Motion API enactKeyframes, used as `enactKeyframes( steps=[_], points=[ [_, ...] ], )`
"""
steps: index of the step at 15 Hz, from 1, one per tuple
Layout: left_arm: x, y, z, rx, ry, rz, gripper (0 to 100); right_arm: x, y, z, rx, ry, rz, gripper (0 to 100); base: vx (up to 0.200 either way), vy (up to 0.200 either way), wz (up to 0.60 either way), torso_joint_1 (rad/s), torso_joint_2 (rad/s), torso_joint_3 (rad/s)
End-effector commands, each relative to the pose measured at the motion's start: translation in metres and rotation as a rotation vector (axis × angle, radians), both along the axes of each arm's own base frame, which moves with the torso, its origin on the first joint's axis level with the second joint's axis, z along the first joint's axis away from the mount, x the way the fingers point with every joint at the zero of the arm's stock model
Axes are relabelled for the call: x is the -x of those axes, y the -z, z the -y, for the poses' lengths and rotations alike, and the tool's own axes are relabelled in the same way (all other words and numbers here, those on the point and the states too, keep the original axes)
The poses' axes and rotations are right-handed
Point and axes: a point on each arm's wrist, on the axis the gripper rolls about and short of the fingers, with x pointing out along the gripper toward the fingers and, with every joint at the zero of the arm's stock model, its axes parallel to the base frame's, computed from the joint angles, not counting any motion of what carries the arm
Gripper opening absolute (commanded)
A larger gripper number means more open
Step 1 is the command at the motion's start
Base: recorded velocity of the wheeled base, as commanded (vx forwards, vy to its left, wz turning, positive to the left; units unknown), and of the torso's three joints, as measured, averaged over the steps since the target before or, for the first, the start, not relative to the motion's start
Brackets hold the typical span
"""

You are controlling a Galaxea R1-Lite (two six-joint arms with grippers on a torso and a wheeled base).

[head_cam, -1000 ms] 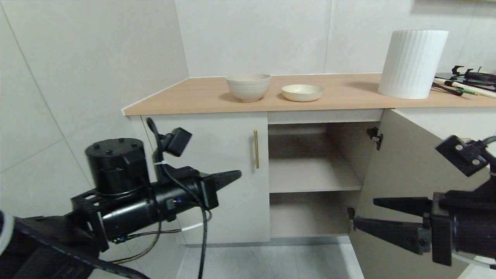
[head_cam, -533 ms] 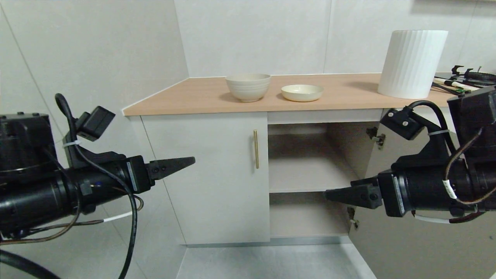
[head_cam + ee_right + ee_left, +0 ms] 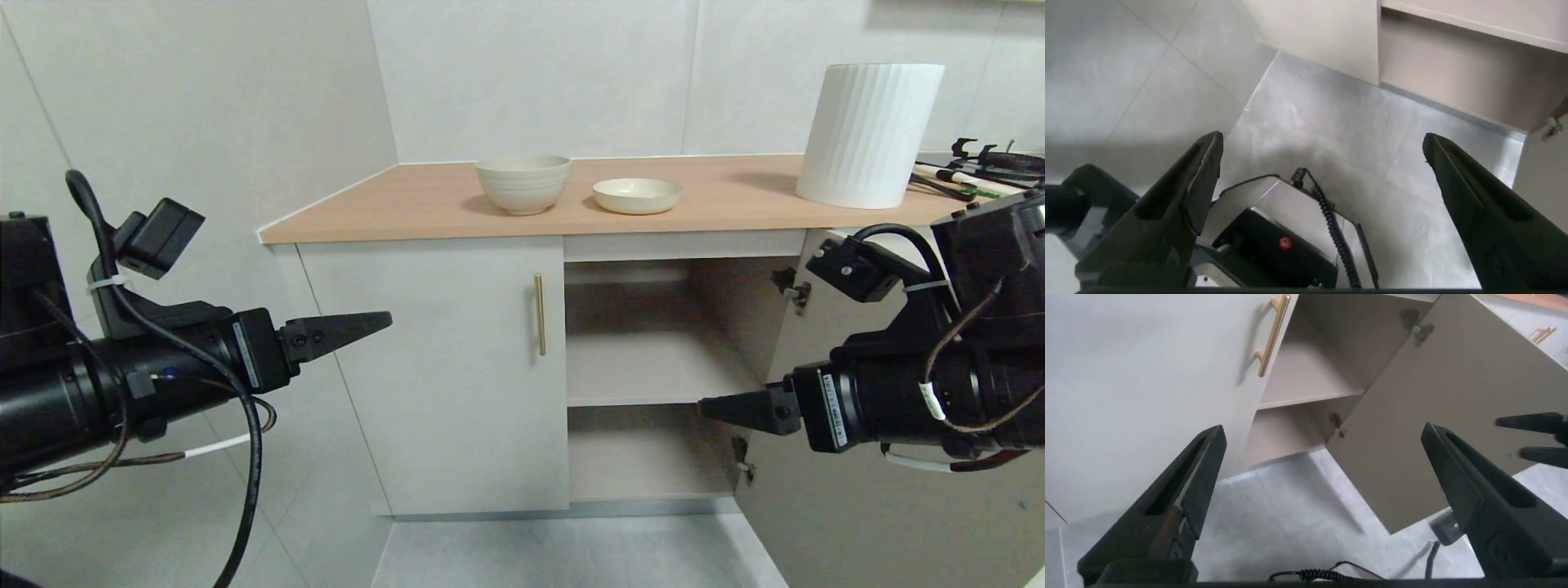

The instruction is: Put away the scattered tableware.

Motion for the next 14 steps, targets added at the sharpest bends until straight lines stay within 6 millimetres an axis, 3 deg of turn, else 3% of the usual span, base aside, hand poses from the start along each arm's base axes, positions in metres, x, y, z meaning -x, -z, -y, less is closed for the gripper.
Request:
enactKeyframes(
  steps=[1,4,14],
  points=[
    [0.0000,-0.0003,0.0000,0.001,0.001,0.002,100,0.0150,-0.0148,0.0085,0.000,-0.006,-0.002,100,0.000,0.000,0.00,0.000,0.00,0.000],
    [-0.0024,0.0019,0.0005,-0.002,0.001,-0.010,100,0.0173,-0.0177,0.0103,0.010,-0.008,-0.021,100,0.000,0.000,0.00,0.000,0.00,0.000],
    [-0.0013,-0.0004,0.0003,0.000,0.001,0.000,100,0.0176,-0.0107,0.0110,0.015,-0.010,-0.019,100,0.200,0.000,0.00,0.003,0.00,0.005]
  ],
)
